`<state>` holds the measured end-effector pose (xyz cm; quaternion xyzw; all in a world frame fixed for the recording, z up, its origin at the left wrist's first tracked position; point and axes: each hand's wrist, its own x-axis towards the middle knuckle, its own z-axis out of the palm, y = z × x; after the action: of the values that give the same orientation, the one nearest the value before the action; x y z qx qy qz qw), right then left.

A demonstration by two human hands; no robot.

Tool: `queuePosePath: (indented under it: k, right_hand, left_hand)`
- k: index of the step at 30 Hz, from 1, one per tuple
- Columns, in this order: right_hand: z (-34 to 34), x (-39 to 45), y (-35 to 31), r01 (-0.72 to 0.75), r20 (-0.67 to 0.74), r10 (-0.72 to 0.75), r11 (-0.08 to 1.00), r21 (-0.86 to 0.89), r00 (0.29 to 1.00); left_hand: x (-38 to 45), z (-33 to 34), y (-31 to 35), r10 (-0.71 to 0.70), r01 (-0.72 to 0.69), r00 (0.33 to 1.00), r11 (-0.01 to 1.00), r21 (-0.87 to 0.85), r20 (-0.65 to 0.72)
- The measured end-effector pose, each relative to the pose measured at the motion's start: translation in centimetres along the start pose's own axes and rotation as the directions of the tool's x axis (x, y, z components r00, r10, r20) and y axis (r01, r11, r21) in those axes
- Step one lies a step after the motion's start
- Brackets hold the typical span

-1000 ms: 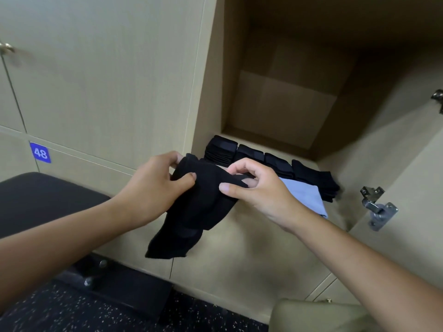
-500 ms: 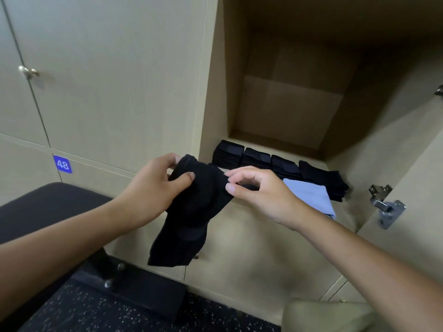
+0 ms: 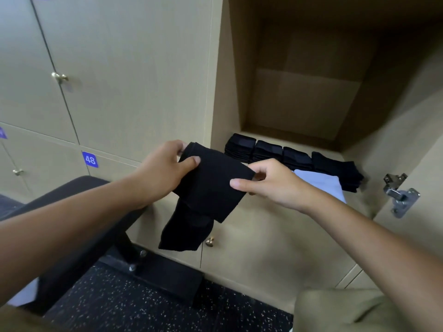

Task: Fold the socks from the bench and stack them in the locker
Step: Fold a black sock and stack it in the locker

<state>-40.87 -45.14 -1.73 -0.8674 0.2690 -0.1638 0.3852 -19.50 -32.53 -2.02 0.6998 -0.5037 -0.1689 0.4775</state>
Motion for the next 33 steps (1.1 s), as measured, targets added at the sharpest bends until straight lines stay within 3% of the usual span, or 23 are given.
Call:
queuePosePath:
  k: [5,7,18,22,26,33]
  right_hand:
    - [0.9,-0.2,-1.0,-0.055,-0.046,0.08,0.92,0.388,0.996]
    - [1.8,-0.2,-1.2,-0.069,-0.055,0.103,0.897,0.438,0.993]
    - [2.1,-0.1,-0.3,0.021,-0.332,0.084,0.954,0.3,0.939]
    - [1.7,-0.3,-0.4,0.08,-0.309,0.028,0.939,0.334,0.951]
    - [1.2,-0.8,-0.2,0.057,-0.199,0.005,0.95,0.307,0.98]
    - [-1.1,-0.1,1.0,0.073,-0.373,0.01,0.976,0.207,0.928]
  left_hand:
    - [-0.1,0.5,0.3,-0.042,0.034,0.997,0.993,-0.112,-0.067]
    - [-0.3,1.0,0.3,-0.047,0.037,0.996,0.991,-0.13,-0.074]
    - [-1.9,2.1,-0.7,-0.159,0.161,0.986,0.883,-0.44,0.044]
    - [-1.9,2.6,-0.9,-0.204,0.23,0.973,0.789,-0.57,0.11]
    - [-1.5,2.9,-0.9,-0.195,0.24,0.971,0.775,-0.584,0.141]
    - [-1.0,4.5,-0.4,-0.162,0.162,0.986,0.917,-0.366,0.031]
